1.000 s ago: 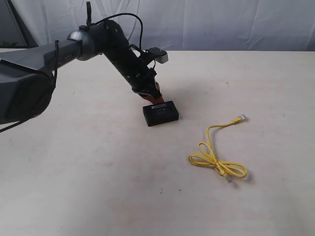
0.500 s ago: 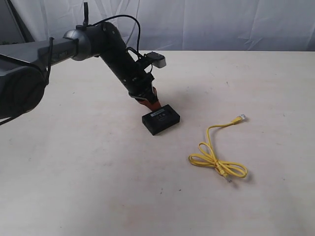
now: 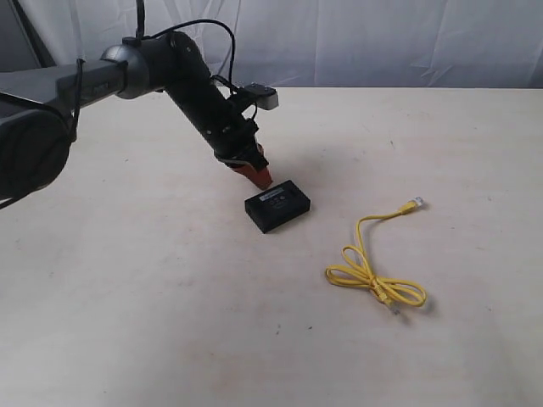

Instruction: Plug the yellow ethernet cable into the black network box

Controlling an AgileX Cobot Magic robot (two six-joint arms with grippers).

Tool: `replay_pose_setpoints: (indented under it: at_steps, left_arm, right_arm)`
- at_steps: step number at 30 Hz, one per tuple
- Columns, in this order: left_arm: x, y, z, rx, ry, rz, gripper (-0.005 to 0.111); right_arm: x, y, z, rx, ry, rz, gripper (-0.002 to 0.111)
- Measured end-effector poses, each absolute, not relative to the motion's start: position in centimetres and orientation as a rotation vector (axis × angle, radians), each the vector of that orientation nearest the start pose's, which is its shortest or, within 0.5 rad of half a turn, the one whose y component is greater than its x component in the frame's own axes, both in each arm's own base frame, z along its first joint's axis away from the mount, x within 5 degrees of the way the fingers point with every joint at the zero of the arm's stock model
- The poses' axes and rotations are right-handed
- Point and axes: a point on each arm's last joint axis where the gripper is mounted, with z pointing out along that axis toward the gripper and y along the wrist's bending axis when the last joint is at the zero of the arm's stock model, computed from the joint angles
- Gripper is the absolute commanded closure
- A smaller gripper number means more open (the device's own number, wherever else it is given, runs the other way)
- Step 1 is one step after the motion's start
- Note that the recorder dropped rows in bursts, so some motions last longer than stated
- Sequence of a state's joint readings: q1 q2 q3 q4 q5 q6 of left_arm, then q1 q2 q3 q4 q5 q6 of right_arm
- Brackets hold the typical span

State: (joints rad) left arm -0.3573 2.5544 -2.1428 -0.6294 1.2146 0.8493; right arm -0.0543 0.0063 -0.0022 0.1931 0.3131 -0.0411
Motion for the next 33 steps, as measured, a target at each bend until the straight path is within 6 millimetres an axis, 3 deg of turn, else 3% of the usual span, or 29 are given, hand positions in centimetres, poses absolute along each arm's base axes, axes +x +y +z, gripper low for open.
replay_pose_setpoints:
  at_steps: [13,18,23,25,29,33]
  left_arm:
    - [46.2,-20.8,17.5,1.242,2.535,-0.651,0.107]
    - [45.5,-20.5,19.5,1.194,2.545,-0.643,0.107]
    - [44.1,-20.1,20.1,1.166,2.593,-0.663,0.107]
    - [43.3,-19.7,20.7,1.166,2.605,-0.664,0.107]
    - [41.5,-19.0,22.0,1.151,2.609,-0.648,0.107]
    - [40.3,-18.6,22.6,1.134,2.603,-0.635,0.107]
  right_arm:
    - [5.5,0.2,18.8,0.135,1.770,0.114,0.109]
    - [5.7,0.0,20.8,0.330,1.524,0.299,0.109]
    - [5.5,-0.9,22.2,0.547,1.305,0.448,0.109]
    - [5.3,-0.9,23.3,0.550,1.267,0.472,0.109]
    - [4.2,-0.6,28.4,0.460,1.177,0.465,0.109]
    - [4.9,0.0,33.6,0.338,1.273,0.402,0.109]
